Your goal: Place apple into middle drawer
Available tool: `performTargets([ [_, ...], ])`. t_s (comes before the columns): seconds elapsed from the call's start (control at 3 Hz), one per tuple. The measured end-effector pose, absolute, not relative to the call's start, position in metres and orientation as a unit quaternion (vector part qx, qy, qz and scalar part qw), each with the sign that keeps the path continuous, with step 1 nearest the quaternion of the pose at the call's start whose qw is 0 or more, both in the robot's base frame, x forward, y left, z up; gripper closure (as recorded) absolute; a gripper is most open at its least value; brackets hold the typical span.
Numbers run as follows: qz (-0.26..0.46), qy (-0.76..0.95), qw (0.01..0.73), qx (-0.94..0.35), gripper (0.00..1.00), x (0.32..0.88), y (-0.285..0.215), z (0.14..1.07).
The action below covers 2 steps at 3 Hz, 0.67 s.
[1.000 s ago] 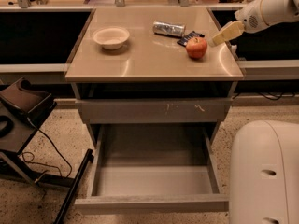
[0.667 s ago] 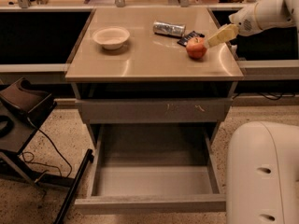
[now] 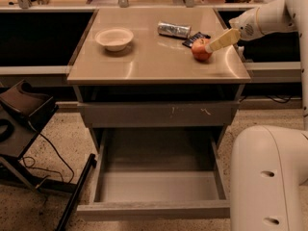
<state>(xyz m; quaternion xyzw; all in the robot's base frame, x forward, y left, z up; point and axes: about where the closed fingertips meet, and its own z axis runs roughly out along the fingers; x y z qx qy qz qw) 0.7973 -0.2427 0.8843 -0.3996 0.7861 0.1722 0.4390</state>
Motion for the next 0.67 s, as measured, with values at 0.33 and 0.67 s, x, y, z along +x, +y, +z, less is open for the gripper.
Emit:
performTargets([
  [0.33, 0.195, 0.786, 0.436, -0.391, 0.00, 0.808, -0.231, 0.860],
  [0.67, 0.215, 0.782, 0.437, -0.389, 0.00, 0.814, -0.218, 0.844],
])
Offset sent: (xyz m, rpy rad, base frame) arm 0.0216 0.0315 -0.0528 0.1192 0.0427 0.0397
